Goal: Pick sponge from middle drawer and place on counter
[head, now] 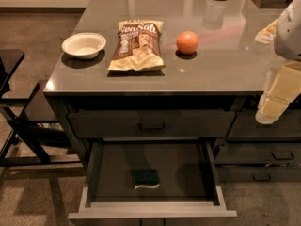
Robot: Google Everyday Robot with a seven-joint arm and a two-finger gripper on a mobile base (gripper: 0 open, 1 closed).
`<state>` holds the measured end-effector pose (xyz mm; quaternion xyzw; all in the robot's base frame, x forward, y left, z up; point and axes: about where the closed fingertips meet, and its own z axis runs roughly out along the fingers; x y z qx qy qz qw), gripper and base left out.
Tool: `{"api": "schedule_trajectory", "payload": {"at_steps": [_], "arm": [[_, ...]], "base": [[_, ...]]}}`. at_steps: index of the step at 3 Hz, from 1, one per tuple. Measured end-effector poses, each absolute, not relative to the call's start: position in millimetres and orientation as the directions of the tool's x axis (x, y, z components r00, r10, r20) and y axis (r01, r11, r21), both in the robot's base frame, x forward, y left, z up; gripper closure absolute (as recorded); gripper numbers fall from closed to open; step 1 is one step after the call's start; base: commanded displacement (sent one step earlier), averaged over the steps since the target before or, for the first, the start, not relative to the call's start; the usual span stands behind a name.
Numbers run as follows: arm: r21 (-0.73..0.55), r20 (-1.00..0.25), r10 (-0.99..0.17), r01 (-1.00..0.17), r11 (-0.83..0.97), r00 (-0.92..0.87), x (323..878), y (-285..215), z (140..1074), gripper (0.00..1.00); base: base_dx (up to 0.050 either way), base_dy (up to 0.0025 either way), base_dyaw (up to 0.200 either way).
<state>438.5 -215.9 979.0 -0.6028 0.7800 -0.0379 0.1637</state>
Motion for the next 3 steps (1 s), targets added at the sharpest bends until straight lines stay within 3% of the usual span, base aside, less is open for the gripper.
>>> {"api": "schedule_trajectory", "payload": {"at_steps": [1, 2, 3], "arm": [[-0.257, -0.21, -0.953, -0.928, 0.27, -0.22, 438.5, -215.9, 979.1, 0.0], [-0.257, -0.21, -0.953, -0.928, 0.27, -0.219, 438.5, -215.9, 979.1, 0.0], [-0.257, -0.21, -0.953, -0.928, 0.27, -0.219, 438.5, -215.9, 979.2, 0.0]], "base": [[-0.049, 0.0, 0.0], [0.05, 0.0, 0.0], [0.0, 0.0, 0.0]]}}
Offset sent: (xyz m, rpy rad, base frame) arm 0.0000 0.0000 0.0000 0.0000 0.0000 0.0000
